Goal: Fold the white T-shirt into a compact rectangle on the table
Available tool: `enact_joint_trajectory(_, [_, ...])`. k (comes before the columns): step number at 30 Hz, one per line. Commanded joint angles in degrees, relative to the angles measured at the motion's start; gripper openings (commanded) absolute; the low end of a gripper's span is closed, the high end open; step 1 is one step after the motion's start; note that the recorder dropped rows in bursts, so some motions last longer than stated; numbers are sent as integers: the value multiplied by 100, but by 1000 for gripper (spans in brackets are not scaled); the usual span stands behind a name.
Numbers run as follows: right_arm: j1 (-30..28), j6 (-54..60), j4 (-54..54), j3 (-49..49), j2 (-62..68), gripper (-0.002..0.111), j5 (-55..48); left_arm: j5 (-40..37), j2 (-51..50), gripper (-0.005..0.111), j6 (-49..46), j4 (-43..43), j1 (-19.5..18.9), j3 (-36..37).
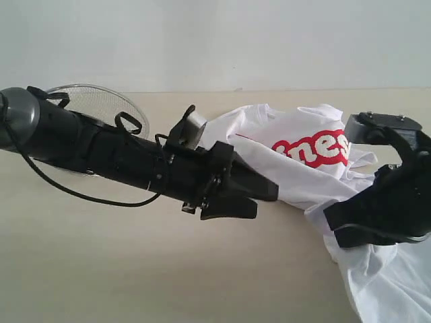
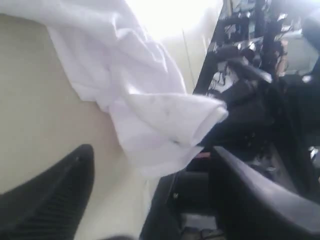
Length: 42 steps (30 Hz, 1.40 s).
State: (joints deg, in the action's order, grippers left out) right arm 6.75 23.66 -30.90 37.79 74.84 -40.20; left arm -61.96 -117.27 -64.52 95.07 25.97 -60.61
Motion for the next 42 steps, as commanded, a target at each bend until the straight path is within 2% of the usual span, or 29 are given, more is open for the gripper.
enact_joint_trajectory(1, [-46,427,-28,-10,-43,0,87,-39,-46,66,515,488,132,-63])
enact_joint_trajectory(6, [11,869,-170,-10,-43,0,263,-101,-129,65,1372,488,331,-223])
enact_joint_trajectory(11, [250,1265,-129,-10,-43,0,302,-105,-260,65,1423,488,404,-336])
enact_joint_trajectory(16, [228,756,-118,-53,-56,0,795,-210,-261,63,1398,488,249,-336])
enact_joint_trajectory(21, [-339,-307,91,-144,-121,0,788,-512,-261,59,1398,488,-2,-336])
enact_joint_trajectory(26, [-1183,-1710,1502,-413,-118,0,628,-582,-261,59,1308,488,-99,-336])
enact_joint_trajectory(29, [-1510,-2002,2003,-604,31,0,637,-524,-261,59,1086,488,-86,-336])
enact_joint_trajectory(33, [-1553,-2011,2003,-713,191,3,771,-413,-261,59,965,488,-73,-343])
enact_joint_trajectory(36, [-1553,-2006,2217,-713,255,21,606,-374,-261,59,878,488,-73,-343])
enact_joint_trajectory(39, [-1553,-2021,2241,-713,244,68,526,-374,-261,59,707,488,-73,-343])
enact_joint_trajectory(42, [-1553,-2245,2241,-616,244,101,279,-292,-261,59,671,488,-62,-343])
